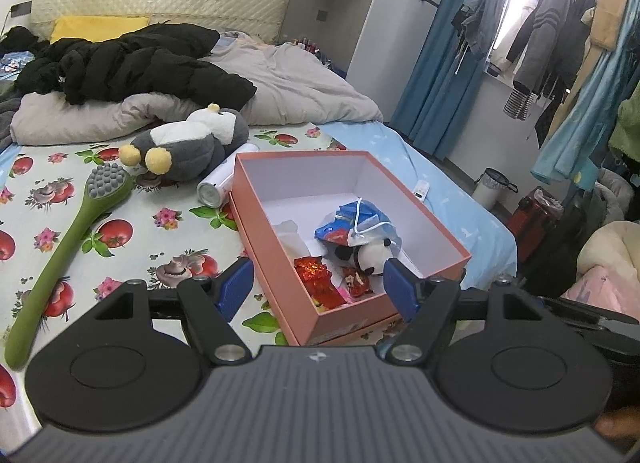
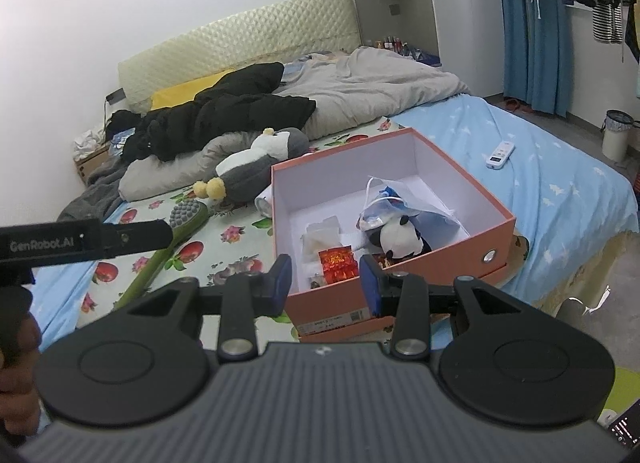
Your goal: Organize soft objects
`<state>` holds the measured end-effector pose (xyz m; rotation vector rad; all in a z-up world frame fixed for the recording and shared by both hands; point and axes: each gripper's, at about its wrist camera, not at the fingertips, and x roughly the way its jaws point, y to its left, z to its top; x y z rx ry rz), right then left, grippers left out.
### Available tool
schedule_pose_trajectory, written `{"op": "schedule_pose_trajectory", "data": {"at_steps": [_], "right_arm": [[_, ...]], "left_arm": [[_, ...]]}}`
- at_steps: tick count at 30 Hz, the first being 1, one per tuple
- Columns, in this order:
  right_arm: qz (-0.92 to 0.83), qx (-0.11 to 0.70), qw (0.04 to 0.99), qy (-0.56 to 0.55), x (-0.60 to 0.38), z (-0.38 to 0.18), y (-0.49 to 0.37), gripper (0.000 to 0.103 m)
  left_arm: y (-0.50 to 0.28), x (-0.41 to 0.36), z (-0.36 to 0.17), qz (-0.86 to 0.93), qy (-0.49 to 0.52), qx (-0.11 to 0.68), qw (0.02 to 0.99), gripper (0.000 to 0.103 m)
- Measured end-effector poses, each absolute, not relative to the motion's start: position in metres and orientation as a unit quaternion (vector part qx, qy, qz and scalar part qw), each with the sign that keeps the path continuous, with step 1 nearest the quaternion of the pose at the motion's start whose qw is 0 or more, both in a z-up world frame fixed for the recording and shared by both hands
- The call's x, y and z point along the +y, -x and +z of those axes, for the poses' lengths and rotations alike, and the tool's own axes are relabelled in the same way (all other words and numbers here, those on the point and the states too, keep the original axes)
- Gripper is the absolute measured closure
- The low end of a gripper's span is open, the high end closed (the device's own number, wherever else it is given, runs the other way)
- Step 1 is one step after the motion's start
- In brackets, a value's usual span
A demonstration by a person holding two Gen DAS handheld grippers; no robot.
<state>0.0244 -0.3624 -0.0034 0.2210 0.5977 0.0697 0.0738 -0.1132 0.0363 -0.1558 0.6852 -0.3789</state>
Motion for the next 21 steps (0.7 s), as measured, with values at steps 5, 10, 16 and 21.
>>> {"op": "schedule_pose_trajectory", "data": {"at_steps": [5,10,16,21], "right_arm": [[0.027,0.294,0.949,-0.111,-0.3637,-0.005,-0.0234,0.063],[0.024,0.299,0.948,-0.108,-0.3631,-0.0085,-0.0226,0.063],[0.026,0.302,0.947,-0.109,-0.3622,-0.0108,-0.0225,0.063],[0.023,0.302,0.947,-0.109,-0.3633,-0.0109,-0.0229,0.063]], "left_arm": [[-0.0726,-0.112,0.0321,-0.182,0.08,0.341,0.919,0.027],[-0.0712,-0.1118,0.0284,-0.186,0.083,0.346,0.916,0.027],[-0.0717,-0.1092,0.0284,-0.181,0.085,0.343,0.918,0.027],[-0.073,-0.1091,0.0285,-0.18,0.086,0.346,0.917,0.027]]}}
